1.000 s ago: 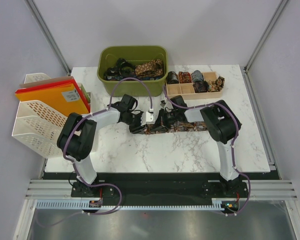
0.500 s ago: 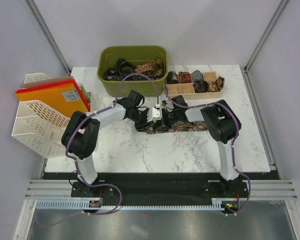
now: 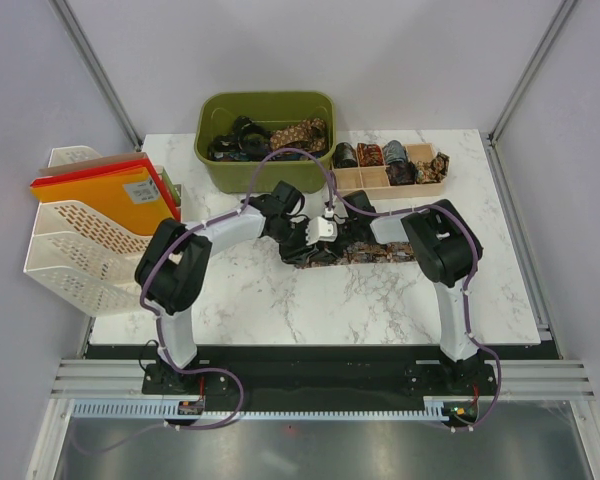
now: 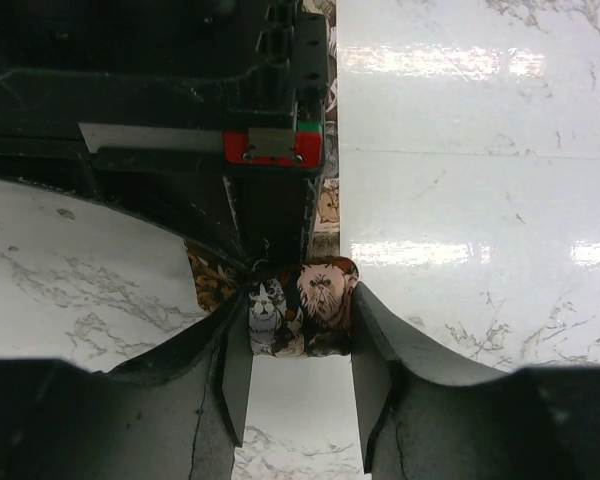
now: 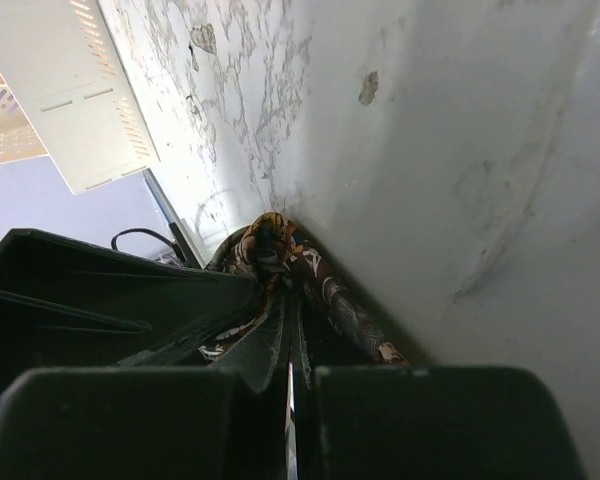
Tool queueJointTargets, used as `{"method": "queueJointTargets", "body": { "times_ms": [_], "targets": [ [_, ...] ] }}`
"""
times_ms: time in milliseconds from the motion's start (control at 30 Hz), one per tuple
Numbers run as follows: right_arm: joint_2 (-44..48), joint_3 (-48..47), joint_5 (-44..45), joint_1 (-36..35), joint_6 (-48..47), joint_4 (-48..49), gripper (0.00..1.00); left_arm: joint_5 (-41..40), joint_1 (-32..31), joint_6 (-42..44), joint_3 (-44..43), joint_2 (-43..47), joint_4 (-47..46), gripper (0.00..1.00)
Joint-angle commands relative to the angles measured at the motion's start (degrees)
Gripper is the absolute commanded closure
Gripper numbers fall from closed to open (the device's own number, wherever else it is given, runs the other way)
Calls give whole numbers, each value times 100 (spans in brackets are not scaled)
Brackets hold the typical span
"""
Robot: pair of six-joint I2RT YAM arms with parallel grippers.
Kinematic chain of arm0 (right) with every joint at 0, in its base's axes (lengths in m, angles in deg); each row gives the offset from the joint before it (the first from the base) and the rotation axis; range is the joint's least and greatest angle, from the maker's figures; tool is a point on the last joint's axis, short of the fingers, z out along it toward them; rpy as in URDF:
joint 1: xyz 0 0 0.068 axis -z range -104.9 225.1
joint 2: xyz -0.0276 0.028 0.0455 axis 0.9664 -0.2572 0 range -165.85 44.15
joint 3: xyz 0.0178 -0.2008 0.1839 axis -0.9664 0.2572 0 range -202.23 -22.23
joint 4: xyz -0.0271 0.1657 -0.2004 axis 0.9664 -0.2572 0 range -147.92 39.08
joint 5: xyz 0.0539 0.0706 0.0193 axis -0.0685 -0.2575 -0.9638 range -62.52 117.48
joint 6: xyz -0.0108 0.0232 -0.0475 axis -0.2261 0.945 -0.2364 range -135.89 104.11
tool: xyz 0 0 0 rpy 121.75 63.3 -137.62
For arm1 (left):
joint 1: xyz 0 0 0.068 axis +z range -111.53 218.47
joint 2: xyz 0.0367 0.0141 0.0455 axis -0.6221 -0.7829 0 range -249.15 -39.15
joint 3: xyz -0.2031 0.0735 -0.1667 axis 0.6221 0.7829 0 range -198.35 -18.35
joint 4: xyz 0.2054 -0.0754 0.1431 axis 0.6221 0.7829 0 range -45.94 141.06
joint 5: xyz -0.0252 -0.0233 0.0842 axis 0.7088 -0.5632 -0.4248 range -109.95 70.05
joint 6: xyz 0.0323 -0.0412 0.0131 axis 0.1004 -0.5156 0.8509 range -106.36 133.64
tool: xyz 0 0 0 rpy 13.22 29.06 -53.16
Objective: Roll the ties
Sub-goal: Roll the tie at the center of the board.
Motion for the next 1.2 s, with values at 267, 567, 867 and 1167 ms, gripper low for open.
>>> {"method": "queueJointTargets", "body": {
  "times_ms": [267,567,867,1167],
  "targets": [
    [621,115,414,241,-231,-640,89,-721,-223,-165,-279,-757,395,67],
    [771,-184,369,620,-680,-1106,83,-607,-179,81,-51,-678,518,71],
    [270,-290,975,567,-1119,-1342,80,-572,-74,73,-121,-529,597,73],
    [304,-324,985,523,-1875,-1704,84,-449,40,-103,-358,-274,606,77]
  ]
}}
